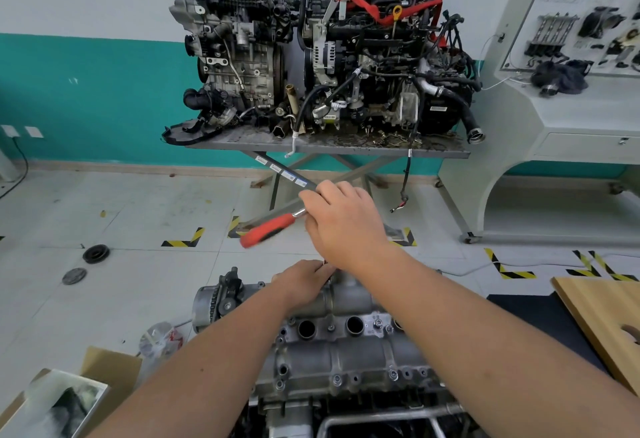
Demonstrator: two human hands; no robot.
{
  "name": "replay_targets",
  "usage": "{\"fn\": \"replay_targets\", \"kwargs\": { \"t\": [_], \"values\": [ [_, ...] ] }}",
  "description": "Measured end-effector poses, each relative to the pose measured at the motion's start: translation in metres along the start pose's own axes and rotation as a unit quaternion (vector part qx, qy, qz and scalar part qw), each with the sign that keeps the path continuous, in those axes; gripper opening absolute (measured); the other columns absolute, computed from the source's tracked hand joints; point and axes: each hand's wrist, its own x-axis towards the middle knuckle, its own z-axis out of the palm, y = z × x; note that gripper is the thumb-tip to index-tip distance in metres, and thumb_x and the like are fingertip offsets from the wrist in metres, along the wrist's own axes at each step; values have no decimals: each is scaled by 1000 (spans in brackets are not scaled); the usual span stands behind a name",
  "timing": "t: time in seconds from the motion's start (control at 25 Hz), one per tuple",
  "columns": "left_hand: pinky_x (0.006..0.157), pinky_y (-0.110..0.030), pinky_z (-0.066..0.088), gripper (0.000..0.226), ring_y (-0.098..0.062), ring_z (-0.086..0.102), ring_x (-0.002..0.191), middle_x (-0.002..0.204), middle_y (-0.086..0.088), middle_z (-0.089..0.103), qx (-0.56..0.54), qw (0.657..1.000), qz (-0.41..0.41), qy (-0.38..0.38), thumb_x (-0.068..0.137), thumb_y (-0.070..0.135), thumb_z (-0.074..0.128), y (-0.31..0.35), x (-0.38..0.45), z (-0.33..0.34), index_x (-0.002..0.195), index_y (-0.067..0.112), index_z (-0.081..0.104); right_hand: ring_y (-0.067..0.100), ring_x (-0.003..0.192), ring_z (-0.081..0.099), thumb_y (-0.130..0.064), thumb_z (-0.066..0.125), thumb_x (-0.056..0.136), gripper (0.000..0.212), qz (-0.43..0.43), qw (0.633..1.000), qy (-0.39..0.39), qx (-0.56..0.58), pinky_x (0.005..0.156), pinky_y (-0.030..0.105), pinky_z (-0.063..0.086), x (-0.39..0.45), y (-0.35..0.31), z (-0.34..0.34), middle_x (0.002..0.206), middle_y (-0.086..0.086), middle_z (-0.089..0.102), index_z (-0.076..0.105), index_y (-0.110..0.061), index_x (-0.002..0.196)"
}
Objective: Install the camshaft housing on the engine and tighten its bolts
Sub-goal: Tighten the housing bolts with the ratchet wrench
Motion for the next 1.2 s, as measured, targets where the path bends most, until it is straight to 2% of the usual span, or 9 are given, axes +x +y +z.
{"fn": "replay_targets", "kwargs": {
  "t": [0.28, 0.56, 0.64, 0.76, 0.84, 0.88, 1.0, 1.08, 1.2],
  "values": [
    [77, -36, 42, 82, -18, 49, 74, 84, 0, 61, -63, 998, -18, -10, 63, 89, 24, -1, 2, -3, 88, 21, 60, 28, 93, 54, -47, 19, 101, 60, -12, 990, -136, -21, 73, 39, 43, 5, 8, -14, 115, 8, 56, 46, -16, 144],
    [92, -35, 46, 70, -19, 61, 92, 92, 4, 67, -54, 999, -2, -5, 91, 77, 29, -10, 8, 3, 92, 18, 67, 28, 77, 61, -37, 33, 105, 36, 158, 957, -238, 47, 61, 33, 38, 34, 2, -23, 81, 4, 61, 60, -15, 99],
    [86, -35, 44, 59, -23, 60, 85, 77, 2, 62, -39, 999, 8, 3, 95, 73, 32, -9, 7, 4, 75, 24, 60, 26, 71, 70, -24, 40, 102, 21, 357, 837, -251, 330, 62, 31, 39, 38, 2, -26, 68, 3, 67, 55, -11, 95],
    [93, -39, 46, 52, -32, 63, 98, 79, -5, 62, -35, 999, 24, 10, 98, 67, 35, -7, 5, 2, 66, 28, 48, 22, 73, 73, -5, 44, 100, 13, 532, 473, -68, 699, 65, 26, 43, 23, -3, -25, 64, 3, 69, 50, -9, 89],
    [98, -43, 46, 50, -33, 62, 105, 89, -8, 65, -30, 999, 26, 7, 99, 65, 34, -5, 5, 1, 69, 28, 50, 23, 84, 68, -6, 49, 101, 18, 517, 374, 68, 767, 74, 27, 49, 10, -8, -11, 71, 3, 69, 50, -12, 83],
    [98, -43, 46, 49, -33, 62, 105, 91, -9, 65, -31, 999, 25, 3, 100, 62, 35, -5, 7, 2, 69, 28, 51, 22, 90, 64, -12, 53, 101, 18, 490, 443, 91, 746, 82, 31, 50, 3, -13, -5, 80, 2, 70, 53, -15, 83],
    [91, -37, 47, 34, -27, 62, 96, 86, -7, 61, -47, 998, 36, 14, 102, 42, 38, -8, 8, 3, 77, 24, 54, 18, 116, 57, -14, 61, 96, 15, 239, 885, 89, 391, 102, 34, 45, -16, -13, 10, 123, 2, 65, 73, -20, 100],
    [88, -24, 47, 26, -10, 58, 90, 94, 0, 57, -56, 996, 68, 23, 100, 38, 38, -9, 8, 3, 93, 20, 56, 33, 109, 62, 4, 62, 81, 24, 7, 978, 121, 171, 91, 44, 51, -16, -2, 16, 116, 11, 69, 76, -7, 97],
    [74, -30, 42, 56, -14, 51, 78, 92, 0, 63, -64, 998, 20, -9, 98, 59, 40, -9, 10, 0, 101, 11, 67, 33, 80, 60, -9, 52, 80, 20, -45, 997, 58, 37, 68, 43, 51, -1, 5, 7, 87, 9, 66, 70, -6, 88]
  ]
}}
